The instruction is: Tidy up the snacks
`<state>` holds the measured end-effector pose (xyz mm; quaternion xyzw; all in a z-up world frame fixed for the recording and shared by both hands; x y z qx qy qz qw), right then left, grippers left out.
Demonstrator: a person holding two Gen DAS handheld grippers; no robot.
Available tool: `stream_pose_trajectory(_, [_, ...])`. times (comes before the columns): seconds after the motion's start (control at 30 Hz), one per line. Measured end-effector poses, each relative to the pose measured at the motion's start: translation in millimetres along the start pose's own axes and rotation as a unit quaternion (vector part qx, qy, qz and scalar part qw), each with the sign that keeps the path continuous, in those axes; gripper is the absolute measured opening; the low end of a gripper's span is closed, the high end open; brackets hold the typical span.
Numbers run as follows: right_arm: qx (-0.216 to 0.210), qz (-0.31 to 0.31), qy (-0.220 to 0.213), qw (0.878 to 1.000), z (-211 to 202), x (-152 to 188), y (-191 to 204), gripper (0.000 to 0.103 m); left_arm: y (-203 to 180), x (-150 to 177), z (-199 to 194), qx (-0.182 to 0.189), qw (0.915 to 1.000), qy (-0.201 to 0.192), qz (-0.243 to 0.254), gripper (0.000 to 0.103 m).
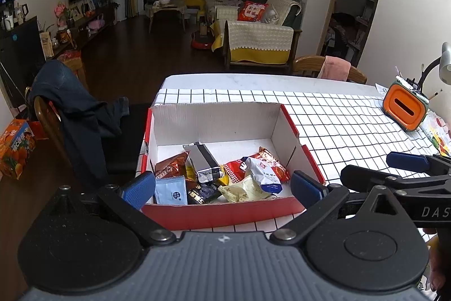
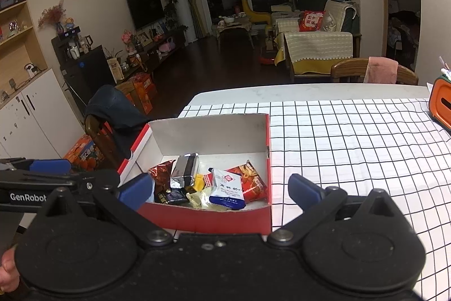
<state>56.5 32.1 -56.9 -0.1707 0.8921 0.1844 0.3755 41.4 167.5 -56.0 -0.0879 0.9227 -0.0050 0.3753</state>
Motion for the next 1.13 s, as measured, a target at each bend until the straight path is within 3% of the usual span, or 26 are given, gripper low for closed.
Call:
stream_pose_trajectory(0.5, [0.012, -0.003, -0.011, 1.000, -5, -1, 1, 0.103, 2, -4, -12, -0.018, 0.9996, -0.019, 0.004, 0.103])
stream_pose_trajectory(1.13, [-0.001, 0.031, 0.010, 0.999, 2, 10, -10, 0.103, -2, 8, 2, 0.005, 0.9999, 0.012, -0.009, 0.103])
Point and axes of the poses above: each gripper's, at about its wrist camera, not at the fingertips, and z roughly the way its jaws point, y to its left, x to its underside, the point moved 8 cm from there along z, roughly the way its jaws point, and after that the axes turned 4 degrees about y, right-handed, at the moved point
